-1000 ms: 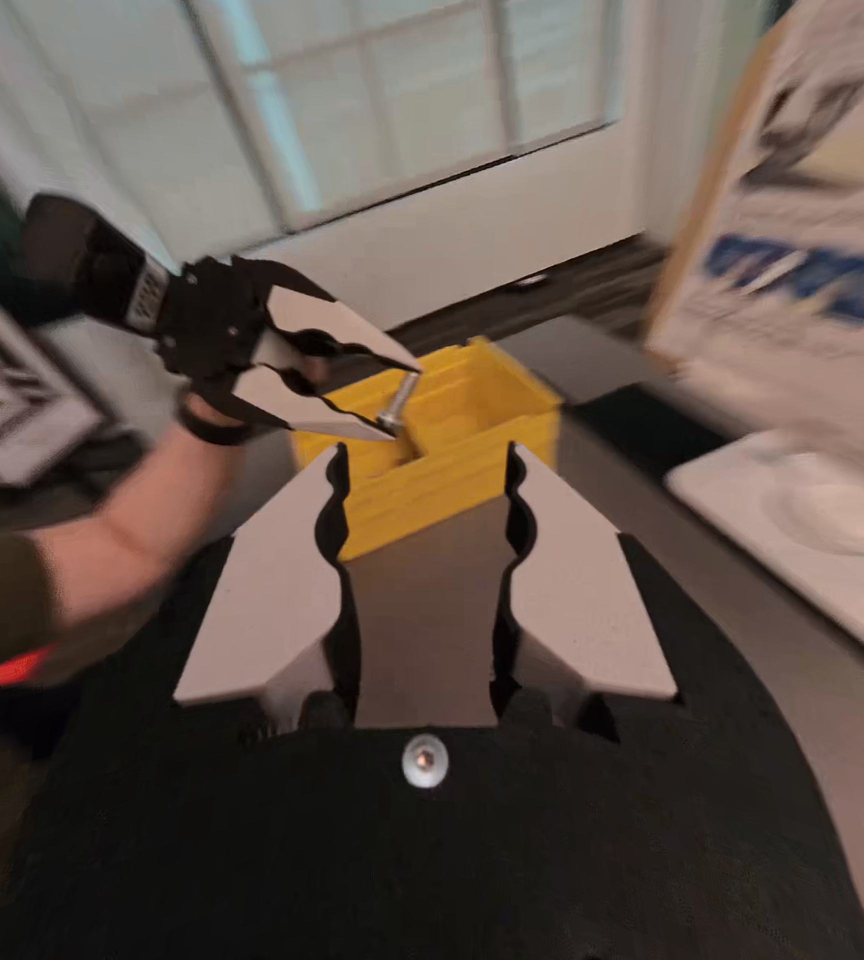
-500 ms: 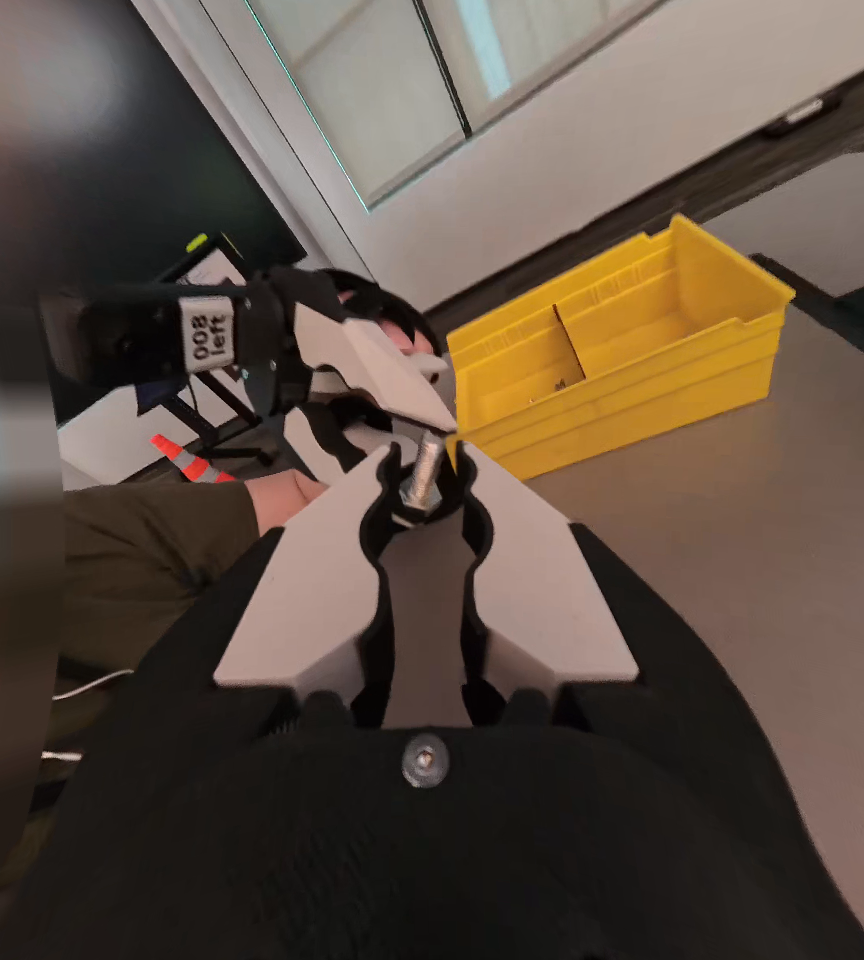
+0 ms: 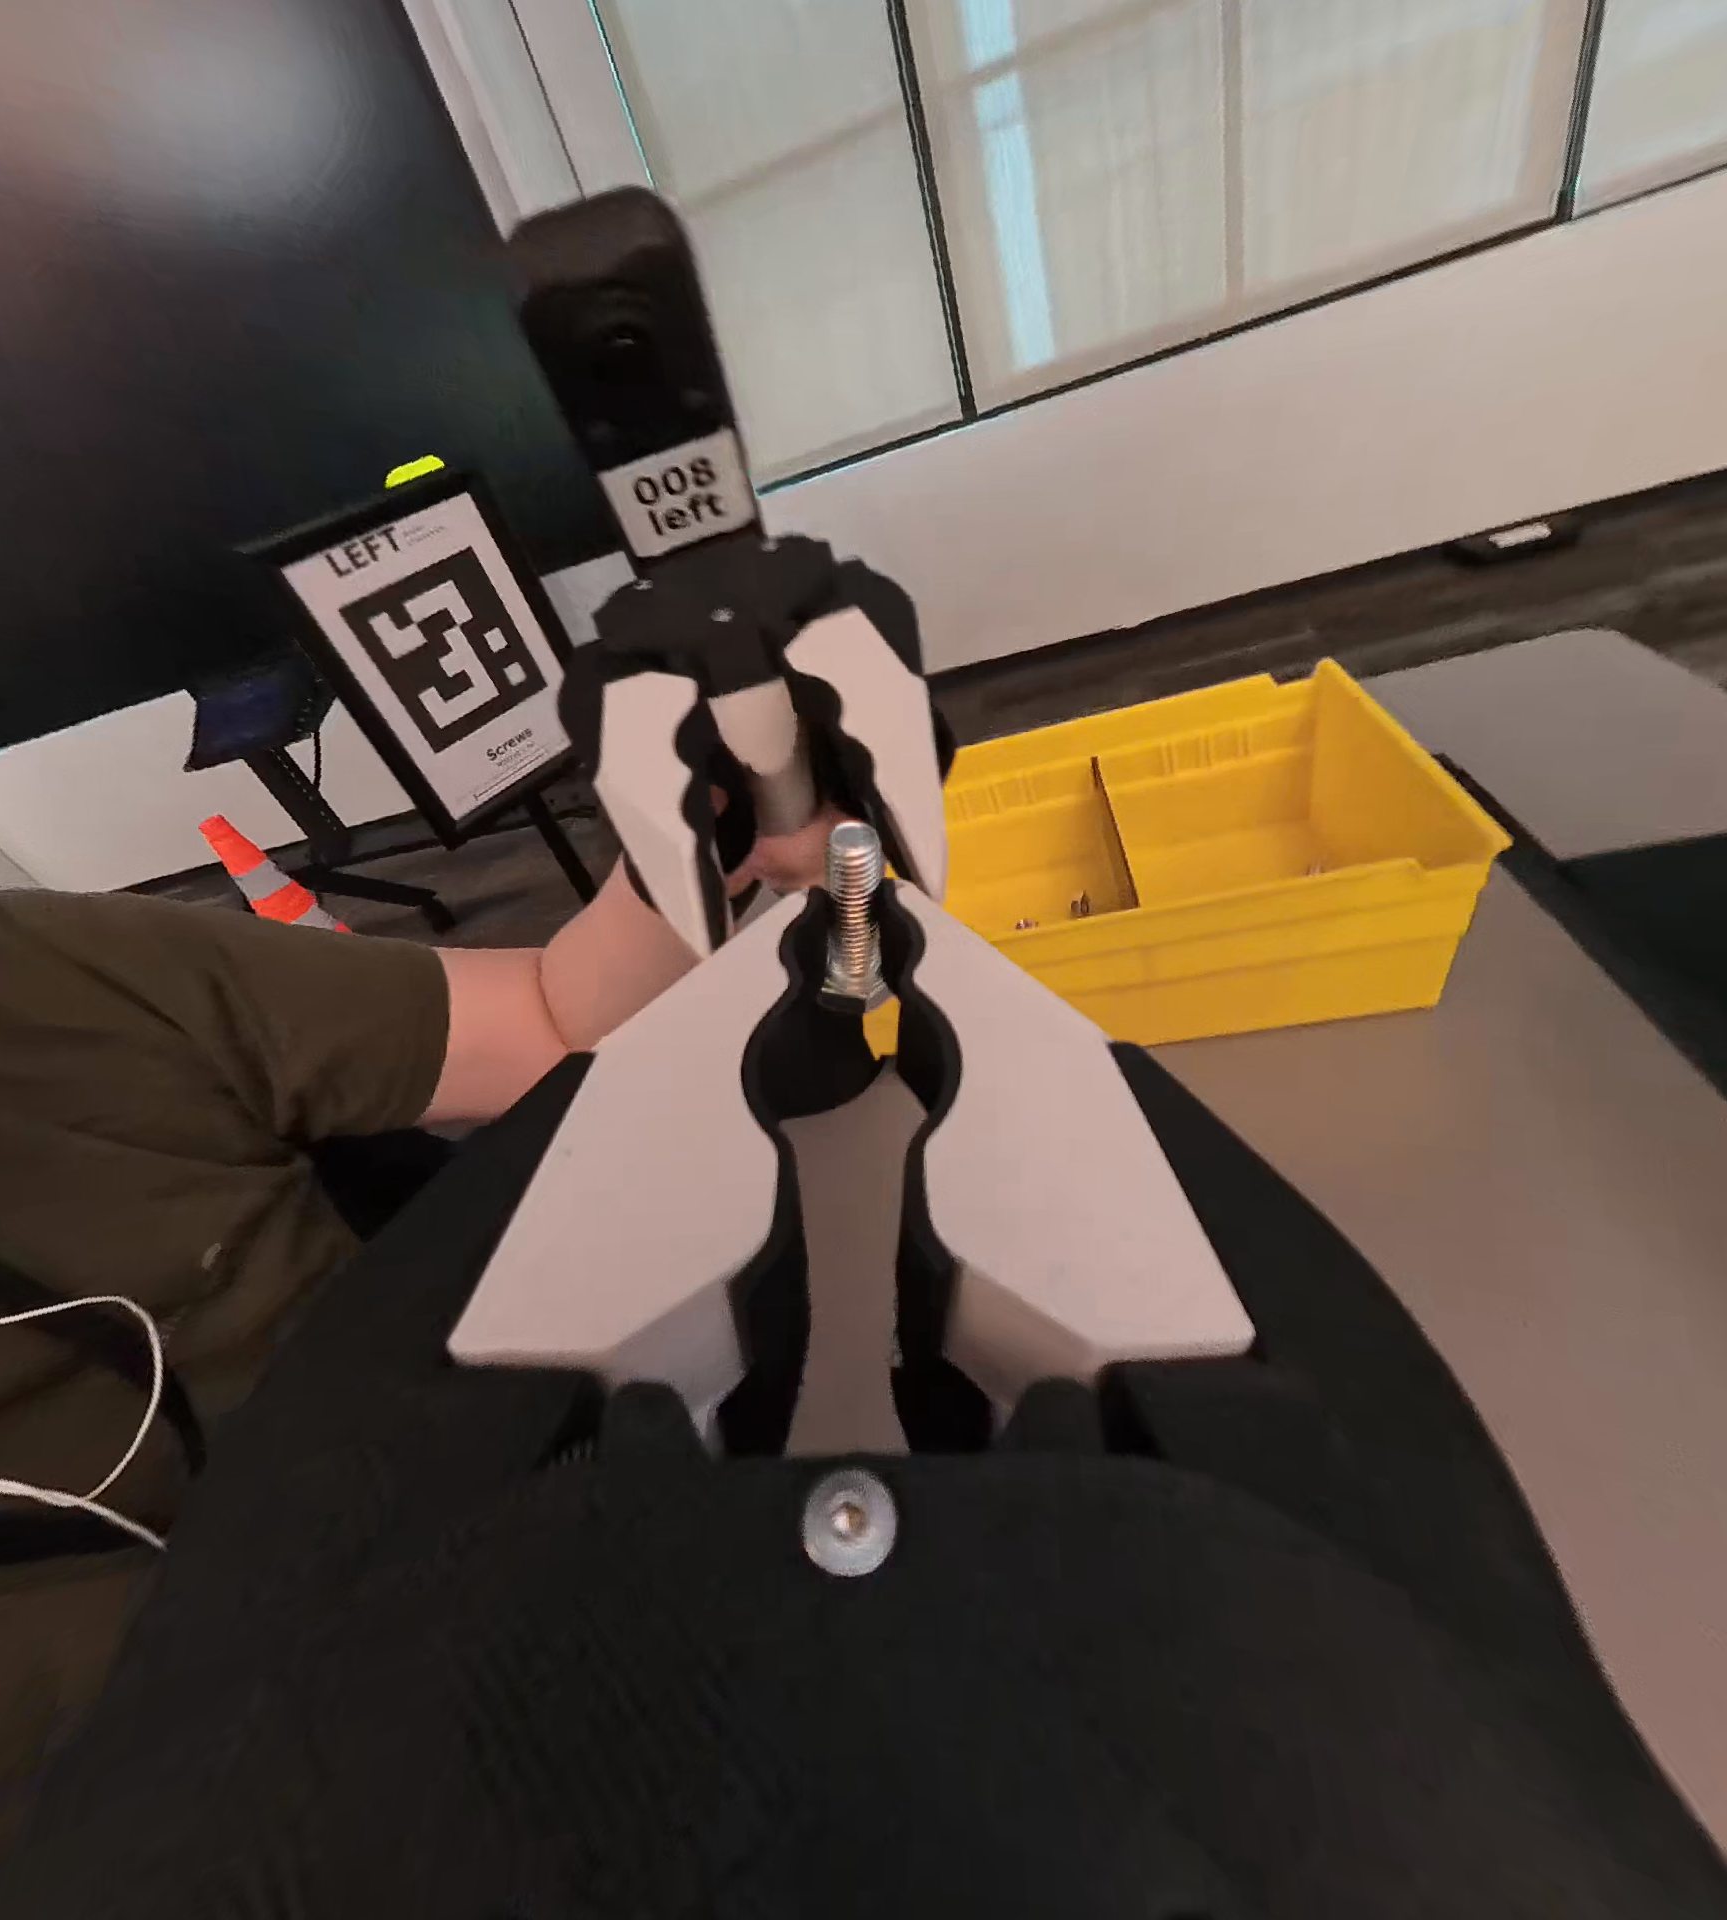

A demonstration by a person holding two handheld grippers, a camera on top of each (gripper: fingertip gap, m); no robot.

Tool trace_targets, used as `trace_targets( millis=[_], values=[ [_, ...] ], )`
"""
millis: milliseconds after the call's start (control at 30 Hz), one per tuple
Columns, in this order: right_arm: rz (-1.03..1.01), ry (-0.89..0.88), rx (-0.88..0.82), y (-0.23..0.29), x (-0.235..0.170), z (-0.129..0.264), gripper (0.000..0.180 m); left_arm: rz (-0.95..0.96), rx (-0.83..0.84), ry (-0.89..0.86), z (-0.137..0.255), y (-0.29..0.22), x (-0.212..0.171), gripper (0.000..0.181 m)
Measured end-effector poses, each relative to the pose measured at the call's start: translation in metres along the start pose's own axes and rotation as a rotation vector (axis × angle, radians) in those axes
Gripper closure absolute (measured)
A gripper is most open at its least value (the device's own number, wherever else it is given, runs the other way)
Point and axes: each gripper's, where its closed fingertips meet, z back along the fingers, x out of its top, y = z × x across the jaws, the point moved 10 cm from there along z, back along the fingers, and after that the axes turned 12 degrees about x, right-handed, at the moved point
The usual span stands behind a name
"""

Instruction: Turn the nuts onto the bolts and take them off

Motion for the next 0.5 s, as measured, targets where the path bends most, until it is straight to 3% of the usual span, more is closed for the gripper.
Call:
trace_targets(
  millis=[200,500],
  values=[
    [0.010,0.018,-0.001,0.001,-0.002,-0.007,0.172,0.101,-0.094,0.011,-0.019,0.005,-0.014,0.163],
    [-0.022,0.022,0.048,0.001,-0.003,-0.005,0.171,0.171,-0.160,0.035,-0.014,0.008,-0.015,0.163]
  ],
)
